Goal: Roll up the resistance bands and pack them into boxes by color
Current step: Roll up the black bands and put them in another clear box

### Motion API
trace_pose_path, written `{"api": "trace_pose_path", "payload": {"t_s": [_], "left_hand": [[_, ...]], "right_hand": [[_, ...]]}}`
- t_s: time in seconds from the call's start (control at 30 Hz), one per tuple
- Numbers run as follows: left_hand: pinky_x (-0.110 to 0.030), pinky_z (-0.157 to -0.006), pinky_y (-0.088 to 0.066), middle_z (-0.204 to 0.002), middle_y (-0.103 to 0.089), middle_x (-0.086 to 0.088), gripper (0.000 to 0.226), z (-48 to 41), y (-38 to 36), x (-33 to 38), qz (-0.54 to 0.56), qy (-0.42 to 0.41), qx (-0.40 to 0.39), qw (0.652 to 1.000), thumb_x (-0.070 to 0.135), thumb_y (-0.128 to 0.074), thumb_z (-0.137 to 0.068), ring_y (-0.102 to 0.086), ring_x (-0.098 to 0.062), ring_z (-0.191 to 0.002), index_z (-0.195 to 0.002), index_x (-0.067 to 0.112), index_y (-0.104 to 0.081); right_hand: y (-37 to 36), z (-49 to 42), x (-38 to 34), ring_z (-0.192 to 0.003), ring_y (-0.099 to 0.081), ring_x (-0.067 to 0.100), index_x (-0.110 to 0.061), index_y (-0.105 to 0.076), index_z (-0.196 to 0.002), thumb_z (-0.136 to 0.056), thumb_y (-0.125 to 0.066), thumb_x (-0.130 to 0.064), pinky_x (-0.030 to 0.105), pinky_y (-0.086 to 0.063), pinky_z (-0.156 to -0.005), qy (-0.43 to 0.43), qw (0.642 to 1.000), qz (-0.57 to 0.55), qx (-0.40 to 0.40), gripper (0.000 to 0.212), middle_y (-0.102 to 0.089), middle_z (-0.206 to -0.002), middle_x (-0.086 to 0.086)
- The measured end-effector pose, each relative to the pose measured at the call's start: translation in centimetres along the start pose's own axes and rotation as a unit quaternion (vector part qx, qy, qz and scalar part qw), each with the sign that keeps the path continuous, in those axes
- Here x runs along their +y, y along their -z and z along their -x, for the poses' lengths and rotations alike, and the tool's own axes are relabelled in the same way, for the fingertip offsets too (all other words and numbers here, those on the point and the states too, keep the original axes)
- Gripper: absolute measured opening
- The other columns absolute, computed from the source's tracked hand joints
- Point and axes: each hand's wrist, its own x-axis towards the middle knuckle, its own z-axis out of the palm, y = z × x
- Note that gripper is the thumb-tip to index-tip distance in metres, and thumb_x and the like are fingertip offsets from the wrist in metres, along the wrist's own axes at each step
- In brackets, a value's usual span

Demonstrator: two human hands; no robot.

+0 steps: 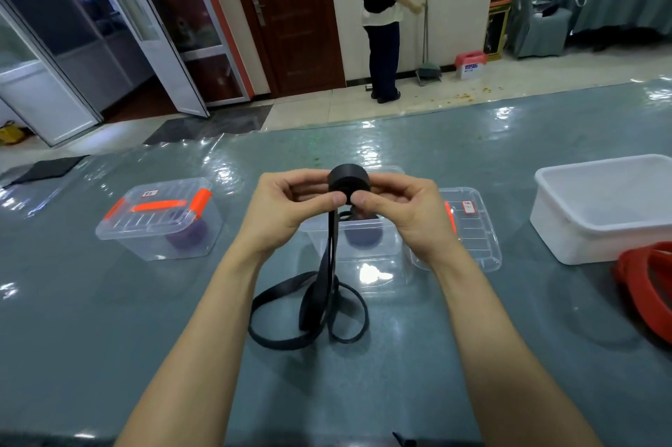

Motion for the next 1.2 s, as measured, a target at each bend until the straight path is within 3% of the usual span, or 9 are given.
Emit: {"api": "trace_pose_path", "payload": {"t_s": [0.17,0.27,0.37,0.47,0.63,0.8,0.93,1.1,1.2], "left_hand": [[-0.036,-0.088,-0.067,-0.093,-0.085,0.002,0.041,0.1,1.8,1.8,-0.187,0.016,-0.086,0.978,0.047,-0.098,-0.067,-0.083,-0.016,-0.089,-0.104,0.033,-0.087],[-0.045,-0.088,-0.067,-0.087,-0.084,0.008,0.04,-0.5,1.8,3.5,-0.301,0.016,-0.147,0.942,0.054,-0.096,-0.065,-0.082,-0.014,-0.085,-0.099,0.034,-0.086],[-0.051,-0.085,-0.065,-0.084,-0.083,0.006,0.037,-1.0,2.0,4.7,-0.338,0.029,-0.188,0.922,0.051,-0.098,-0.064,-0.081,-0.017,-0.082,-0.093,0.031,-0.086],[-0.05,-0.088,-0.065,-0.084,-0.083,0.001,0.035,-1.3,2.3,4.8,-0.313,0.043,-0.189,0.93,0.042,-0.103,-0.066,-0.081,-0.021,-0.082,-0.093,0.027,-0.086],[-0.036,-0.095,-0.065,-0.11,-0.084,-0.01,0.042,-0.1,2.5,2.1,-0.091,0.067,-0.118,0.987,0.015,-0.098,-0.076,-0.081,-0.028,-0.107,-0.115,0.023,-0.085],[-0.029,-0.098,-0.06,-0.12,-0.082,-0.014,0.046,1.0,-0.1,-0.2,0.029,0.032,-0.039,0.998,0.027,-0.096,-0.08,-0.079,-0.03,-0.115,-0.124,0.02,-0.083],[-0.03,-0.096,-0.061,-0.118,-0.082,-0.014,0.042,0.8,-0.5,-0.1,0.022,0.016,-0.007,1.0,0.029,-0.093,-0.086,-0.08,-0.03,-0.112,-0.124,0.017,-0.082],[-0.027,-0.088,-0.065,-0.102,-0.085,-0.008,0.036,0.9,1.3,0.9,-0.061,0.044,-0.014,0.997,0.035,-0.097,-0.07,-0.083,-0.025,-0.099,-0.104,0.026,-0.088],[-0.039,-0.095,-0.066,-0.095,-0.086,-0.004,0.032,0.2,2.5,2.0,-0.145,0.075,-0.057,0.985,0.04,-0.096,-0.069,-0.084,-0.024,-0.096,-0.099,0.03,-0.088]], "right_hand": [[1.1,0.2,-1.7,-0.081,-0.078,0.017,-0.031,-0.075,-0.125,-0.076,-0.098,-0.029,0.03,-0.061,-0.081,-0.063,0.966,0.241,-0.063,0.054,-0.079,-0.109,-0.009],[0.5,0.5,-2.4,-0.076,-0.078,0.018,-0.035,-0.078,-0.108,-0.078,-0.097,-0.033,0.045,-0.064,-0.08,-0.077,0.944,0.297,-0.118,0.035,-0.08,-0.081,-0.01],[-0.2,0.7,-1.9,-0.075,-0.078,0.02,-0.032,-0.079,-0.101,-0.078,-0.096,-0.036,0.056,-0.062,-0.081,-0.08,0.941,0.298,-0.14,0.029,-0.078,-0.072,-0.003],[-0.3,0.6,-1.6,-0.075,-0.079,0.023,-0.027,-0.08,-0.101,-0.08,-0.096,-0.031,0.056,-0.062,-0.081,-0.061,0.953,0.266,-0.133,0.027,-0.079,-0.073,0.004],[0.6,0.3,-0.8,-0.075,-0.079,0.028,-0.014,-0.083,-0.106,-0.083,-0.092,-0.011,0.033,-0.063,-0.076,-0.002,0.996,0.075,-0.056,0.025,-0.082,-0.088,0.014],[0.1,-0.1,0.1,-0.09,-0.078,0.044,-0.013,-0.084,-0.112,-0.086,-0.088,-0.023,0.045,-0.065,-0.087,-0.005,0.999,-0.039,-0.018,0.028,-0.082,-0.105,0.015],[-1.0,-0.2,0.8,-0.089,-0.079,0.04,-0.014,-0.083,-0.117,-0.088,-0.088,-0.023,0.056,-0.062,-0.099,-0.006,0.999,-0.042,0.01,0.032,-0.082,-0.108,0.011],[1.0,0.0,0.3,-0.088,-0.081,0.032,-0.032,-0.075,-0.131,-0.073,-0.097,-0.036,0.038,-0.065,-0.085,-0.077,0.991,0.067,-0.083,0.062,-0.081,-0.112,0.001],[2.3,-0.1,-0.4,-0.088,-0.08,0.033,-0.026,-0.066,-0.143,-0.073,-0.099,-0.037,0.036,-0.063,-0.078,-0.082,0.99,0.089,-0.073,0.079,-0.075,-0.125,-0.001]]}}
